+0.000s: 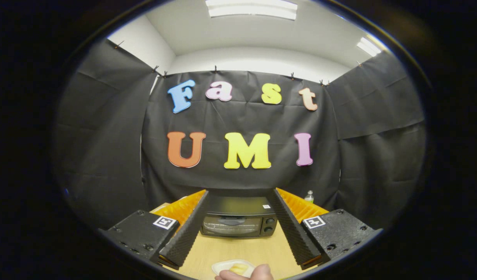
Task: Open the toaster oven, put the food inside, and close the toaster oven door.
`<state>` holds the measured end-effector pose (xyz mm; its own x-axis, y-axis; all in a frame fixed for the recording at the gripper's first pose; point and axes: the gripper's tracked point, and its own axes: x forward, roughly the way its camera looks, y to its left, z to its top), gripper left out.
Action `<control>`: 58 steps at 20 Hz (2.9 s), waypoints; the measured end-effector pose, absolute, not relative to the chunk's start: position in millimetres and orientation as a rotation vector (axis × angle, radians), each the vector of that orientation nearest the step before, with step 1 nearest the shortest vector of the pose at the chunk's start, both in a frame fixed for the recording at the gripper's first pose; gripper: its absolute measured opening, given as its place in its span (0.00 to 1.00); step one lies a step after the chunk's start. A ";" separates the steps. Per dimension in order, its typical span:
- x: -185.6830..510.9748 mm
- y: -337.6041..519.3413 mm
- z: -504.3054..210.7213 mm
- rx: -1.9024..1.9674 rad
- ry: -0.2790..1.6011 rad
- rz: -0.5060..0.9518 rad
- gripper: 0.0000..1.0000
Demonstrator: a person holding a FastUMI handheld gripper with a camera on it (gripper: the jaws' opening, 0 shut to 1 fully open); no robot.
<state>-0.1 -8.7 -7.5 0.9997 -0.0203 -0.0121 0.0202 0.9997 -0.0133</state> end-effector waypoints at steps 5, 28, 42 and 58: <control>6.0 -16.9 -22.4 -0.025 0.030 -0.013 1.00; 169.9 -30.3 -83.4 0.090 0.036 0.128 1.00; 288.2 2.9 -230.0 0.012 0.186 0.068 1.00; 256.5 1.4 -269.1 0.014 0.221 0.001 1.00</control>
<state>256.5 1.4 -269.1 0.9757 0.0021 -0.2191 0.0009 0.9999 0.0137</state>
